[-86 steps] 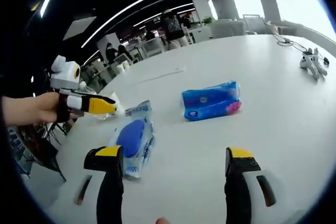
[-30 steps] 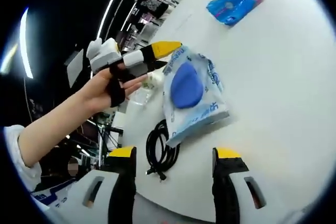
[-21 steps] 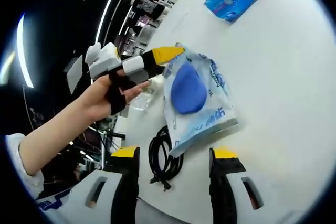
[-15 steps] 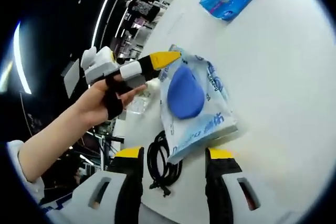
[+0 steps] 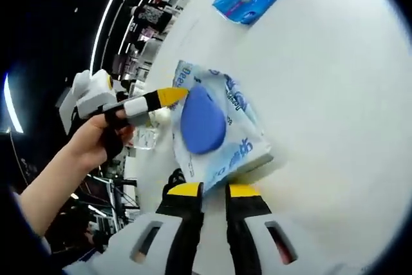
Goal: Arrange the tabletop items into an orderly group along one side of the table until the central work area is clear of visible clutter.
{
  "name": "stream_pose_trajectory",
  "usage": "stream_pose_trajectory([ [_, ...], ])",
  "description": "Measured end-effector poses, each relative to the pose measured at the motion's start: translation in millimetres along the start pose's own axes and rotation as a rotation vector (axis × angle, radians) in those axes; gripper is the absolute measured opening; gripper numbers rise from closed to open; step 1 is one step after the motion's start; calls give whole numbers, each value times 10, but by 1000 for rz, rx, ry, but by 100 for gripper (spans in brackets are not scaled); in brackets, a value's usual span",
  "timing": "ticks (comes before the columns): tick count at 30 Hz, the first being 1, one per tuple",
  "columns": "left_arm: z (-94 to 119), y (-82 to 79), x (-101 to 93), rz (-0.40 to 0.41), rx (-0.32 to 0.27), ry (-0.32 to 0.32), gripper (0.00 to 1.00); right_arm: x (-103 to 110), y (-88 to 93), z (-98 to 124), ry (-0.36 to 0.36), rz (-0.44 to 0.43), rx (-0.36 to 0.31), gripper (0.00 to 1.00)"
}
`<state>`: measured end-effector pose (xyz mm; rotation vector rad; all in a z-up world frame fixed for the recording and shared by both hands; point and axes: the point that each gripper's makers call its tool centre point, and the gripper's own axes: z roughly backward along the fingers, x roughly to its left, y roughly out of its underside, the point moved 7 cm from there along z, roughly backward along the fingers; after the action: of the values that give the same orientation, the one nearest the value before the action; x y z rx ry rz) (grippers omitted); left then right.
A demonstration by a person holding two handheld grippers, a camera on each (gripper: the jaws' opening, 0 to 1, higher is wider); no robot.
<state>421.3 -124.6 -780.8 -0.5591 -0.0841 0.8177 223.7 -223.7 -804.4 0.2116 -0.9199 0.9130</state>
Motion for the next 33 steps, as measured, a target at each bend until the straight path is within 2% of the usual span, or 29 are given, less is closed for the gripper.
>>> stream_pose_trajectory([
  [1,24,9,44,-14,15,-39,25,16,6,9,-13,-2,-3,5],
  [2,28,7,55,-26,17,-48,20,24,6,14,-22,-15,-8,3],
  [5,55,-13,14,14,11,-3,6,35,-27,45,-22,6,-27,0],
  [7,73,-13,-9,14,13,-1,1,31,-55,72,-7,47,-26,0],
  [10,123,-3,-39,1,16,-1,0,38,-120,144,-17,85,-49,0],
  [14,220,28,-28,46,2,6,0,-3,-205,238,4,132,-66,0],
  [18,315,77,-50,38,1,-8,0,-46,-302,276,14,112,-77,0],
  [21,425,41,-69,88,-52,4,0,-45,-482,364,34,181,-127,0],
  [25,533,75,-52,92,-62,-1,0,-17,-670,415,27,205,-143,0],
  [26,569,102,-45,95,-62,-5,0,-4,-769,420,31,247,-154,0],
  [30,695,160,-51,147,-105,-9,0,100,-1002,468,24,297,-180,0],
  [33,781,210,-54,189,-128,-5,0,170,-1106,480,21,346,-188,0],
])
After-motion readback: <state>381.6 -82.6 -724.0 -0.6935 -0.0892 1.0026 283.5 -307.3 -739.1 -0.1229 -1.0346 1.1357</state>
